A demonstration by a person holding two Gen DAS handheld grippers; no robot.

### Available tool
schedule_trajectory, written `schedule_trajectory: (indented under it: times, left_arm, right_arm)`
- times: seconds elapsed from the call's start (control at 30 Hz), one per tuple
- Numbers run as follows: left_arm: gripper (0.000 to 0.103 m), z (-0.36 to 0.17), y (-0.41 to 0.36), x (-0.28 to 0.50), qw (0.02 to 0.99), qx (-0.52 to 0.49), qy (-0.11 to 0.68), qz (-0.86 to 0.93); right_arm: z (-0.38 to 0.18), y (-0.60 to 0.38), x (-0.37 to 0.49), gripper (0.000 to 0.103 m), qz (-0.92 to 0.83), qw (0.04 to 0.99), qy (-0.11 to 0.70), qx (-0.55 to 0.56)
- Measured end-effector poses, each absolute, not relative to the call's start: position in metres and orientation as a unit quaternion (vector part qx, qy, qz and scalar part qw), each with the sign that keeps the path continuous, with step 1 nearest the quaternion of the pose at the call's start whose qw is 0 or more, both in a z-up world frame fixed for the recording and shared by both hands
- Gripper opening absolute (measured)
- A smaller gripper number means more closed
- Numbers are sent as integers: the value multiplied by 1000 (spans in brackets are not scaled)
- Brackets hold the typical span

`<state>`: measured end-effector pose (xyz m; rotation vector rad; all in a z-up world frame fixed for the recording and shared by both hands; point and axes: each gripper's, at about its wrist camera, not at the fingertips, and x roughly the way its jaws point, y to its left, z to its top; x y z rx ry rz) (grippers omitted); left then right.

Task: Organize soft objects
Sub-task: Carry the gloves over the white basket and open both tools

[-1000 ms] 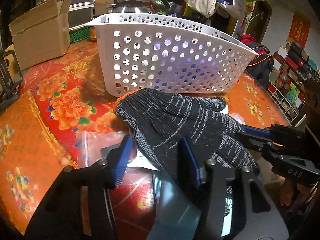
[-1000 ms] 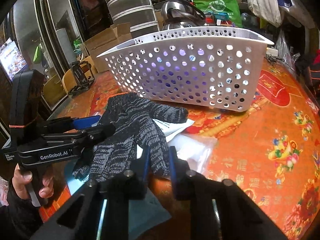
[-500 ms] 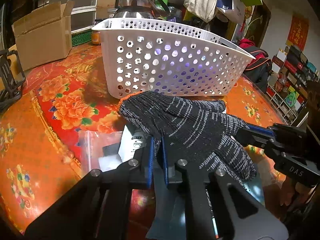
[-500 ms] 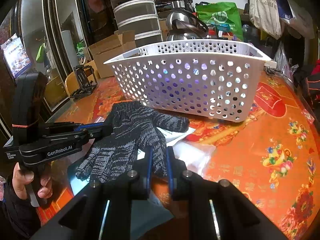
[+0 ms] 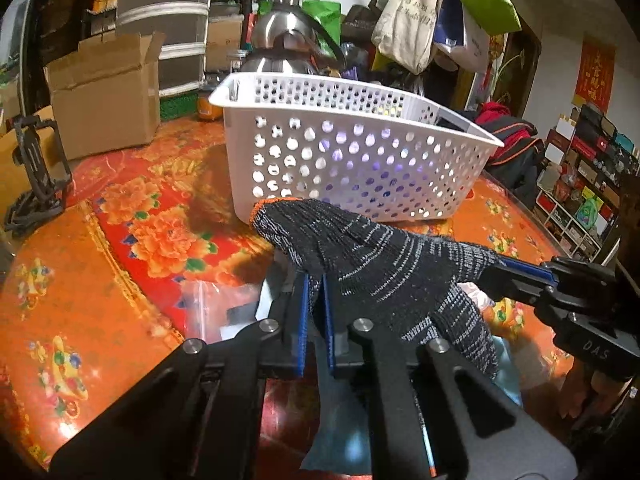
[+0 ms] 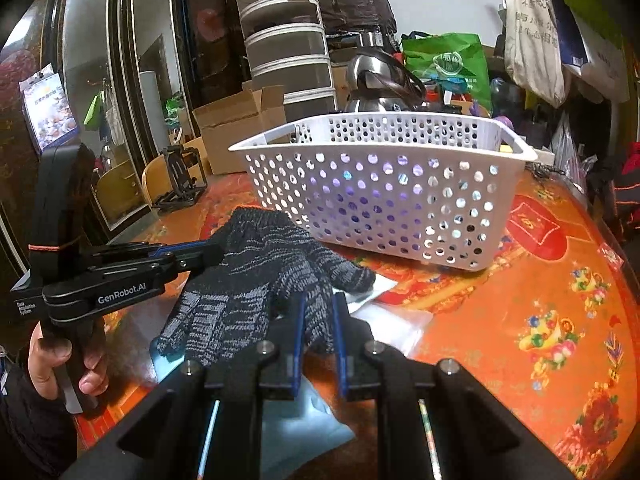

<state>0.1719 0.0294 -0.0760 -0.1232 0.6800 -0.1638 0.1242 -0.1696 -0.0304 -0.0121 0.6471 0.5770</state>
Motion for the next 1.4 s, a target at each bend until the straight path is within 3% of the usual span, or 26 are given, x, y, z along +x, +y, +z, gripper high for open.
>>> schedule_trajectory:
  times: [0.4, 0.87, 1.2, 1.4]
  left_arm:
    - [6, -49, 29, 140, 954, -56, 288, -69]
    - [6, 38, 36, 135, 965, -56, 245, -74]
    - [6, 133, 24, 208, 971, -42, 228, -60]
    - [6, 132, 13, 285, 960, -44, 269, -55]
  right_arm:
    - [0, -158, 107, 11, 275, 918, 283, -28]
    - [97, -158, 113, 11, 277, 929, 241, -38]
    - [160, -162, 199, 11, 244, 937, 244, -55]
    - [142, -160, 272, 11, 199, 933, 291, -66]
